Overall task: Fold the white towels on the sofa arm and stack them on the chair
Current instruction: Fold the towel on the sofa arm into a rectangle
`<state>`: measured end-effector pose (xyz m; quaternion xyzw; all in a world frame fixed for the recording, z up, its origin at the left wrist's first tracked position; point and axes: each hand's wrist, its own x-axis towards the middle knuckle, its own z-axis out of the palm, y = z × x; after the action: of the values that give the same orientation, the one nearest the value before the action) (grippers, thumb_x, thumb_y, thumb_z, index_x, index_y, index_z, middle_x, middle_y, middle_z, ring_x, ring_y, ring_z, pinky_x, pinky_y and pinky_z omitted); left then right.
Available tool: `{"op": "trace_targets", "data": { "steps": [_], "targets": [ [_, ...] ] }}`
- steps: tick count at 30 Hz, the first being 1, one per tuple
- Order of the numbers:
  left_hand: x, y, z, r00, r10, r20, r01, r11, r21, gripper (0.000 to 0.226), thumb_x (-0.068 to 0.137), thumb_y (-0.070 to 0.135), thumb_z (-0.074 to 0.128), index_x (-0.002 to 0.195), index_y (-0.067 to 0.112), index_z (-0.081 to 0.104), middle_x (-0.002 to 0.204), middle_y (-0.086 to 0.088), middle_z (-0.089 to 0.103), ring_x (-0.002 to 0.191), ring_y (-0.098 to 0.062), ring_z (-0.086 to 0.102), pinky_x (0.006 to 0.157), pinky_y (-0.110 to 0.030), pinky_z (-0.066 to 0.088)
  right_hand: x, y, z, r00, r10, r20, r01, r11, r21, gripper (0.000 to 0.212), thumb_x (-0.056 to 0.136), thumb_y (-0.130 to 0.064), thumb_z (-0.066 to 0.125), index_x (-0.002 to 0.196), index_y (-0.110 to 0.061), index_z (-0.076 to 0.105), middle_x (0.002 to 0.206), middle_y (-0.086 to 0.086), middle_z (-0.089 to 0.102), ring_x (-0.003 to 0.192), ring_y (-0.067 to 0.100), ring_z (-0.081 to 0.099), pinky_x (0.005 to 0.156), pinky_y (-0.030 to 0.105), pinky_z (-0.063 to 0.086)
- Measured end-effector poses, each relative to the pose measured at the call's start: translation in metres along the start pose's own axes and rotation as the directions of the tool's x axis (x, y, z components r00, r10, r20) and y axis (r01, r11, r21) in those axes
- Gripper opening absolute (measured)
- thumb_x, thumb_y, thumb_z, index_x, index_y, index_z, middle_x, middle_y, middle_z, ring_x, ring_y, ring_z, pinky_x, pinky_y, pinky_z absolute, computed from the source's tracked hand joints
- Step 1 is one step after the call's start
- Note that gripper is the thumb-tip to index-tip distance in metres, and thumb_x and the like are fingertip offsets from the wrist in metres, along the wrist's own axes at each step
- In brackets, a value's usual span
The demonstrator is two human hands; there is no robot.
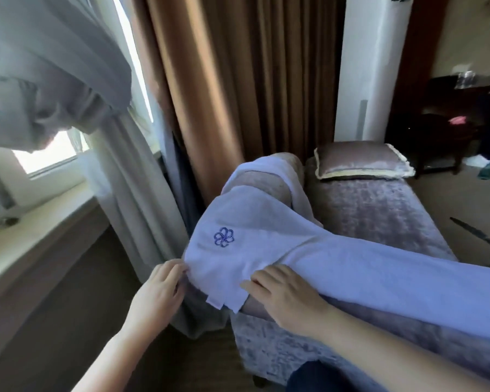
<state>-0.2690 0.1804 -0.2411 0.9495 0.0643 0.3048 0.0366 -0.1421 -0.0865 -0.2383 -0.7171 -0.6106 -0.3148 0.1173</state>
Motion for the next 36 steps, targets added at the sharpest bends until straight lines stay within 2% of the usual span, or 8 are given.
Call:
{"op": "trace_targets", "data": {
  "steps": [4, 7, 13, 17, 21, 26, 32, 36],
  "targets": [
    [0.000, 0.004, 0.009, 0.999, 0.032, -0.029, -0.033, 0.999, -0.040, 0.033, 0.087, 0.031, 0.048, 0.114, 0.017, 0.062, 0.118, 0.003, 0.057, 0.104, -0.014, 0.053, 0.065, -0.025, 0.052, 0.018, -0.007, 0.009, 0.997, -0.008, -0.083, -0.003, 0.992, -0.129, 0.027, 0.082, -0.002, 0.056, 0.102, -0.017, 0.065, 0.084, -0.002, 0.056, 0.072, 0.018, 0.048, 0.065, 0.028, 0.041],
    [0.003, 0.004, 0.018, 0.998, 0.000, -0.070, -0.008, 0.994, -0.113, 0.028, 0.084, 0.019, 0.066, 0.112, 0.016, 0.064, 0.117, 0.001, 0.055, 0.107, -0.015, 0.052, 0.072, -0.021, 0.049, 0.028, -0.006, 0.013, 0.985, -0.005, -0.173, -0.032, 0.976, -0.213, 0.021, 0.087, -0.004, 0.057, 0.074, -0.018, 0.065, 0.072, -0.001, 0.052, 0.064, 0.019, 0.046, 0.060, 0.030, 0.034],
    [0.011, 0.002, 0.023, 0.993, -0.036, -0.109, 0.008, 0.967, -0.253, 0.033, 0.080, 0.027, 0.055, 0.106, 0.011, 0.065, 0.122, 0.000, 0.055, 0.113, -0.018, 0.047, 0.103, -0.012, 0.028, 0.077, 0.019, -0.010, 0.897, 0.286, -0.336, -0.290, 0.956, 0.040, 0.021, 0.090, -0.030, 0.058, 0.074, -0.020, 0.067, 0.067, -0.004, 0.053, 0.065, 0.019, 0.053, 0.060, 0.034, 0.035],
    [0.033, 0.009, 0.015, 0.963, -0.221, -0.156, 0.131, 0.886, -0.444, 0.011, 0.091, 0.021, 0.058, 0.096, 0.022, 0.067, 0.109, 0.012, 0.062, 0.107, -0.004, 0.047, 0.094, -0.006, 0.031, 0.119, 0.044, -0.006, 0.839, 0.465, -0.283, -0.441, 0.886, 0.147, 0.028, 0.090, -0.033, 0.053, 0.069, -0.018, 0.064, 0.058, -0.006, 0.058, 0.058, 0.019, 0.056, 0.060, 0.031, 0.036],
    [0.062, 0.010, -0.005, 0.864, -0.502, 0.027, 0.398, 0.650, -0.648, 0.025, 0.099, 0.021, 0.053, 0.078, 0.018, 0.065, 0.083, 0.012, 0.064, 0.093, -0.002, 0.055, 0.079, -0.018, 0.041, 0.156, 0.066, 0.008, 0.754, 0.646, -0.117, -0.610, 0.756, 0.240, 0.024, 0.094, -0.029, 0.059, 0.075, -0.016, 0.063, 0.064, 0.001, 0.064, 0.064, 0.026, 0.059, 0.066, 0.029, 0.029],
    [0.085, -0.005, 0.000, 0.845, -0.494, 0.206, 0.527, 0.701, -0.481, 0.034, 0.097, 0.026, 0.053, 0.071, 0.005, 0.059, 0.056, 0.002, 0.049, 0.061, -0.016, 0.047, 0.058, -0.031, 0.034, 0.163, 0.077, 0.034, 0.666, 0.717, 0.203, -0.743, 0.661, 0.105, 0.022, 0.100, -0.027, 0.047, 0.118, -0.019, 0.055, 0.100, 0.001, 0.069, 0.096, 0.023, 0.060, 0.078, 0.030, 0.034],
    [0.083, -0.008, 0.009, 0.768, -0.558, 0.316, 0.640, 0.636, -0.431, 0.025, 0.093, 0.019, 0.052, 0.078, -0.001, 0.056, 0.074, -0.011, 0.055, 0.069, -0.020, 0.048, 0.061, -0.032, 0.034, 0.109, 0.077, 0.013, 0.753, 0.613, 0.238, -0.658, 0.696, 0.287, 0.030, 0.097, -0.024, 0.054, 0.126, -0.019, 0.053, 0.113, -0.005, 0.063, 0.100, 0.016, 0.060, 0.078, 0.027, 0.045],
    [0.081, -0.017, 0.004, 0.653, -0.593, 0.471, 0.745, 0.392, -0.539, 0.026, 0.095, 0.019, 0.055, 0.076, 0.002, 0.057, 0.073, -0.005, 0.054, 0.070, -0.020, 0.045, 0.066, -0.032, 0.032, 0.047, 0.081, -0.015, 0.781, 0.580, 0.229, -0.624, 0.738, 0.257, 0.024, 0.096, -0.024, 0.057, 0.119, -0.018, 0.062, 0.118, -0.007, 0.062, 0.109, 0.011, 0.056, 0.088, 0.024, 0.044]
  ]
}}
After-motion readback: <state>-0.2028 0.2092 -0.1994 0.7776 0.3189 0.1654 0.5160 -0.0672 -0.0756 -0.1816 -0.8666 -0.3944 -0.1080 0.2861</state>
